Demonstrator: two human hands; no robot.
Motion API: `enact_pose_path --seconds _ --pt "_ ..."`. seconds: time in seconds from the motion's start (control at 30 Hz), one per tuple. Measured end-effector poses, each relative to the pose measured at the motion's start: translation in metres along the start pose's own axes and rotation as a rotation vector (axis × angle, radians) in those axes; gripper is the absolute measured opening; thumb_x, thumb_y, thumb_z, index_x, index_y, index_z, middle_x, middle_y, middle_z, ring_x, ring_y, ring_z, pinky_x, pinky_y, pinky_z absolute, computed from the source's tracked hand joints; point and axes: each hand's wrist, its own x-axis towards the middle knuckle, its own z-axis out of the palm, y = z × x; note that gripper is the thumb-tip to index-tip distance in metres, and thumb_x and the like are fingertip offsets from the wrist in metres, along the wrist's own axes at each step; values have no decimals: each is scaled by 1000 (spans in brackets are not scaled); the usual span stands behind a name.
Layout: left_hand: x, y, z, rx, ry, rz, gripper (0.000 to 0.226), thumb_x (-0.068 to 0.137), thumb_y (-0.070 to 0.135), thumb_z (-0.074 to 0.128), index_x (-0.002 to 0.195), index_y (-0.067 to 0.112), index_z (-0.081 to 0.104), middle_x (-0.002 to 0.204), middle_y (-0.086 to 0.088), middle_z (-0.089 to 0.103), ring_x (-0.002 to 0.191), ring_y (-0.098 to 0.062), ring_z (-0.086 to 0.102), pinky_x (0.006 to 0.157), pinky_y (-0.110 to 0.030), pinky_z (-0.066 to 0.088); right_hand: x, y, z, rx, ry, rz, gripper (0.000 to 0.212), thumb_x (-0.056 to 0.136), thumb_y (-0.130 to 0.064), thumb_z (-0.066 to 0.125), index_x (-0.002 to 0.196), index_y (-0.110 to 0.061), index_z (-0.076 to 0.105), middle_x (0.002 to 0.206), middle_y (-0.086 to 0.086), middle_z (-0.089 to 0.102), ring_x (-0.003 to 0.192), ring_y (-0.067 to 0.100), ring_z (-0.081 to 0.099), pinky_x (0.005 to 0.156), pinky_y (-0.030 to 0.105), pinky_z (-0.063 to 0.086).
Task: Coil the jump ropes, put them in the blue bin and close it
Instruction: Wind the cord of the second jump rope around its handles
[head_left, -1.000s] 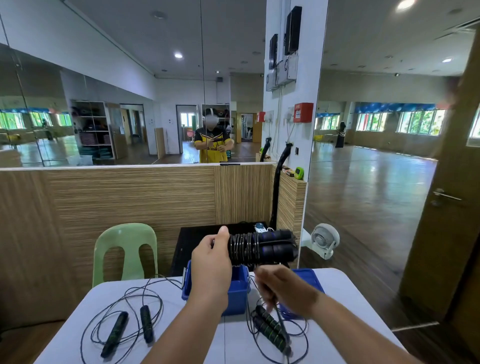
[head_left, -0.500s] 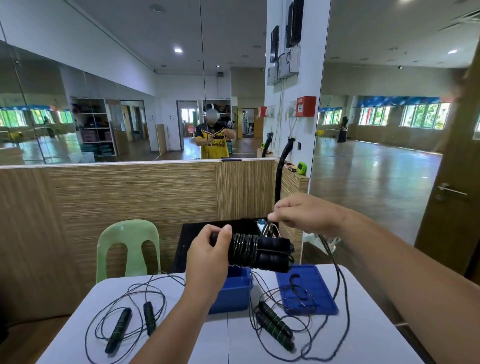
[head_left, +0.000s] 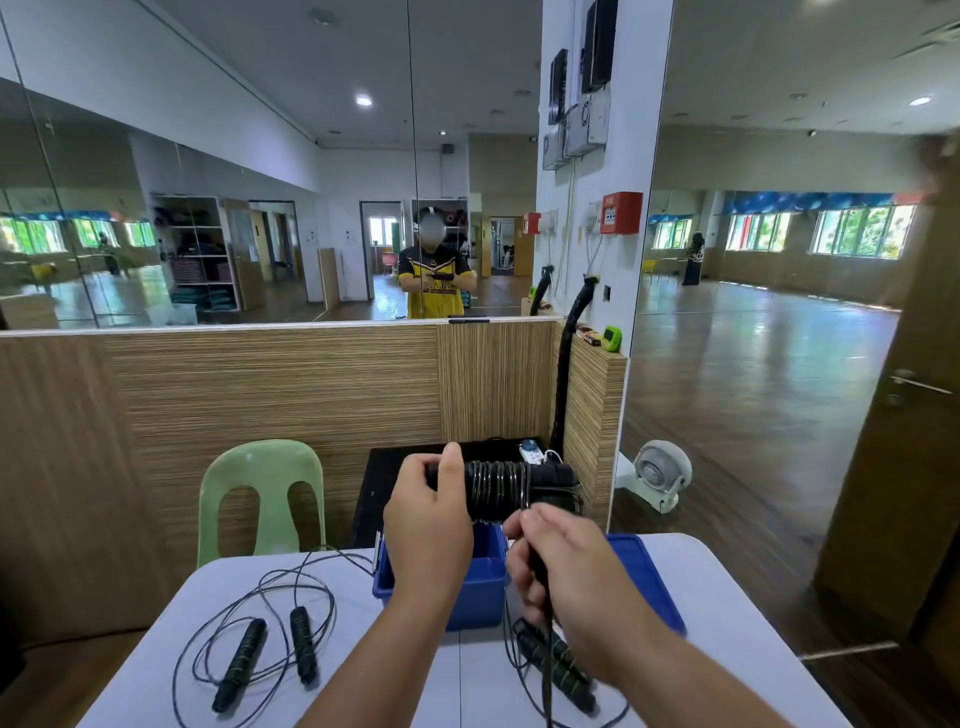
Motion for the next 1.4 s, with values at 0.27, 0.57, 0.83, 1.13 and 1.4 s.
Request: enact_pose_path --seconds 0.27,0.57,0.83,1.13,1.4 --pt "-17 8 15 -158 -28 -174 41 104 48 50 87 12 60 67 -1 51 59 -15 45 58 -35 40 6 29 -12 389 73 142 28 109 -22 43 88 -6 51 57 -1 32 47 9 18 47 27 8" --pt "-17 9 11 -236 -204 -299 42 104 49 49 86 12 58 69 -5 50 60 -19 41 48 -32 33 23 22 -30 492 24 -47 45 77 -61 63 103 -27 76 59 -5 30 47 5 22 41 19 16" --pt "-7 12 -4 87 -403 -21 35 105 55 38 90 28 56 64 1 58 57 -9 56 55 -36 45 26 26 -23 599 195 77 27 100 -41 52 101 -14 54 59 -5 21 46 7 16 37 20 18" --pt "17 36 -12 875 -795 893 91 86 63 62 154 55 2 161 14 28 146 -12 30 122 -40 29 22 19 -19 489 215 56 29 104 -35 48 100 -9 60 56 1 39 44 9 28 41 24 23" --pt "35 20 -3 932 -815 871 79 89 56 66 151 59 17 138 17 50 89 -13 64 78 -33 56 10 18 -11 370 177 136 27 105 -37 53 92 -14 46 56 -5 25 46 9 16 37 22 18"
